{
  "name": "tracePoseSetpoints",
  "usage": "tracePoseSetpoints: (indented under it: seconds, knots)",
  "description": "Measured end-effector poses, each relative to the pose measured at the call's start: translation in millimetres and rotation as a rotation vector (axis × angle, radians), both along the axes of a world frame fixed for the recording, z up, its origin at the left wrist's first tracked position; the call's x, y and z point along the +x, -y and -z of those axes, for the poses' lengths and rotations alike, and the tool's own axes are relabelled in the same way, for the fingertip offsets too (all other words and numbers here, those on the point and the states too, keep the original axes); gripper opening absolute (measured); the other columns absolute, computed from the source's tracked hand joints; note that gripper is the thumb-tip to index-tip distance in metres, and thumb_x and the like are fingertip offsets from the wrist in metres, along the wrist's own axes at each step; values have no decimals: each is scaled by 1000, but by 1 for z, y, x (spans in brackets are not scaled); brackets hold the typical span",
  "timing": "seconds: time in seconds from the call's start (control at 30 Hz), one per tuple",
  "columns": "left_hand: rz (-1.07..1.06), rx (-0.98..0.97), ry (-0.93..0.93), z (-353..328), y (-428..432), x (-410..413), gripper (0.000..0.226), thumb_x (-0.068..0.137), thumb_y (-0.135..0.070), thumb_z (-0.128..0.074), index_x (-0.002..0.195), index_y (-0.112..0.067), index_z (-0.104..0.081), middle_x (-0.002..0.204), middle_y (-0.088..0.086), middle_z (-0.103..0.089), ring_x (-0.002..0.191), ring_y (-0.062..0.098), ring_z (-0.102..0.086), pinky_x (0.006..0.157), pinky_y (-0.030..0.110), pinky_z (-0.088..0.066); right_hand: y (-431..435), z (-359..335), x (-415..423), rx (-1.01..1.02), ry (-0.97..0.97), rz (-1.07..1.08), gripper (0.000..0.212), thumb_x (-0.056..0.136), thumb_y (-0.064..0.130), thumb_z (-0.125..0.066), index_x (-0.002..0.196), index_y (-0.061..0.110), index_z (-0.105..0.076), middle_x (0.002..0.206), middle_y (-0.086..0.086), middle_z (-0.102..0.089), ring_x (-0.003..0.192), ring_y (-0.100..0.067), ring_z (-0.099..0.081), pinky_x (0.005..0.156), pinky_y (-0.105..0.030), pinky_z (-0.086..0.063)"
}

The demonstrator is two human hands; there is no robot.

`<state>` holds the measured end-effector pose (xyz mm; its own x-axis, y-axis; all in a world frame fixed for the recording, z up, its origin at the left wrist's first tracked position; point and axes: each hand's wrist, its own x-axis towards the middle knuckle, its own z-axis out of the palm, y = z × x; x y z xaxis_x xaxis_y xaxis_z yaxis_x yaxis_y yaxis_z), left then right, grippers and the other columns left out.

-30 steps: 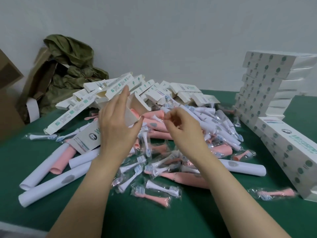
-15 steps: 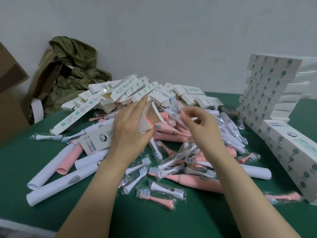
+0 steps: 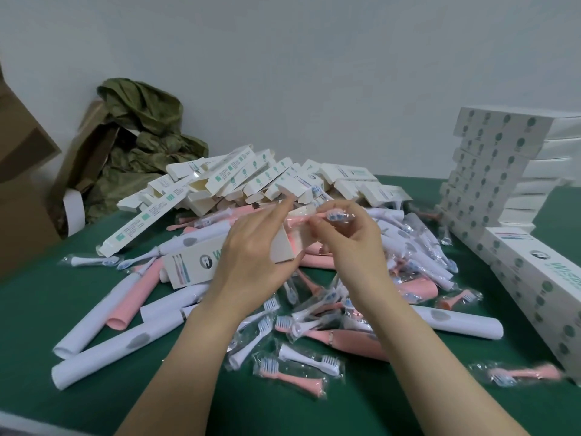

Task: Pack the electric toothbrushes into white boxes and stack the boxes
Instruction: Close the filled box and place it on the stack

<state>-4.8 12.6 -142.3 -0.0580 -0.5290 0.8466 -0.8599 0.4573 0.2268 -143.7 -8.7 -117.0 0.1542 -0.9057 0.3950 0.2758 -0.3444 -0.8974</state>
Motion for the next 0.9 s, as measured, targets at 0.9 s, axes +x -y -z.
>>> tracePoseSetpoints:
  seconds: [0.9]
  knots:
    - [-58,-30,-86,-2,0,9,73,72,-16,-78,137,-5,-47,120,9,-62,110,15,-47,97,28,-34,18,4,-1,-76,-284,269,23,88,2,-49,83,19,-62,81,4,-59,70,-5,-58,62,-17,-45]
